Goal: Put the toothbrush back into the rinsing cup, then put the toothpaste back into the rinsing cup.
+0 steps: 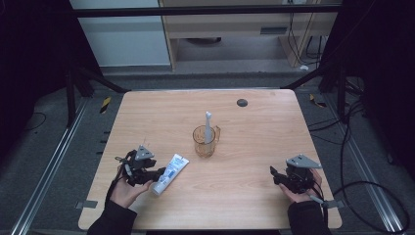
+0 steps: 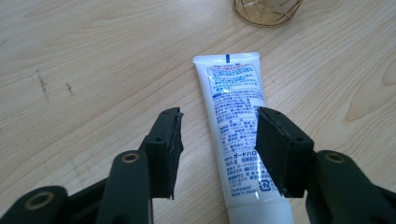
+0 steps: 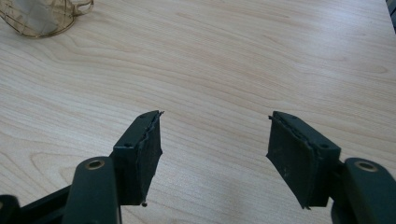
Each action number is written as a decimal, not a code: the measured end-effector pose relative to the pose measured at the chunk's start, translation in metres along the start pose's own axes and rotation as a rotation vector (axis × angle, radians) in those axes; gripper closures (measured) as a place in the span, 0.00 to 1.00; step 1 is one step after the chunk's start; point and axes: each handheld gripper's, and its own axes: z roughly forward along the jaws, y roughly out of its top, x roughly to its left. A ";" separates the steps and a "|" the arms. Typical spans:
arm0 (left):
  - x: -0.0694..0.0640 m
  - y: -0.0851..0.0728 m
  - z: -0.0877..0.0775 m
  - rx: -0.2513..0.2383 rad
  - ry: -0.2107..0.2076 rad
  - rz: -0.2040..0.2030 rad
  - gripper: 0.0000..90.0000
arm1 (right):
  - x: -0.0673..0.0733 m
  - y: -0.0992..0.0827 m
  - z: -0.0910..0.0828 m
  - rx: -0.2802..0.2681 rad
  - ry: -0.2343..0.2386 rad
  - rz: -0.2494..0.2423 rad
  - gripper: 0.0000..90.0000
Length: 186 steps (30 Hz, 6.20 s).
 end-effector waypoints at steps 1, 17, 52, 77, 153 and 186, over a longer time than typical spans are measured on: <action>-0.001 0.002 0.001 0.006 -0.004 -0.001 0.53 | 0.000 0.000 0.000 0.002 0.001 -0.001 0.39; -0.010 0.024 0.014 0.084 -0.006 0.047 0.46 | 0.000 0.001 0.001 0.004 0.005 -0.001 0.38; -0.014 0.033 0.038 0.228 -0.017 0.049 0.38 | 0.000 0.000 0.004 0.016 0.009 -0.017 0.38; -0.013 0.038 0.061 0.297 -0.036 0.038 0.39 | 0.001 0.000 0.007 0.025 0.012 -0.023 0.38; 0.000 0.105 -0.009 -0.367 0.074 -0.115 0.77 | -0.004 -0.003 0.008 0.002 0.000 0.010 0.33; -0.018 0.153 0.021 -0.622 0.028 -0.142 0.77 | -0.005 -0.003 0.011 -0.007 -0.012 0.021 0.29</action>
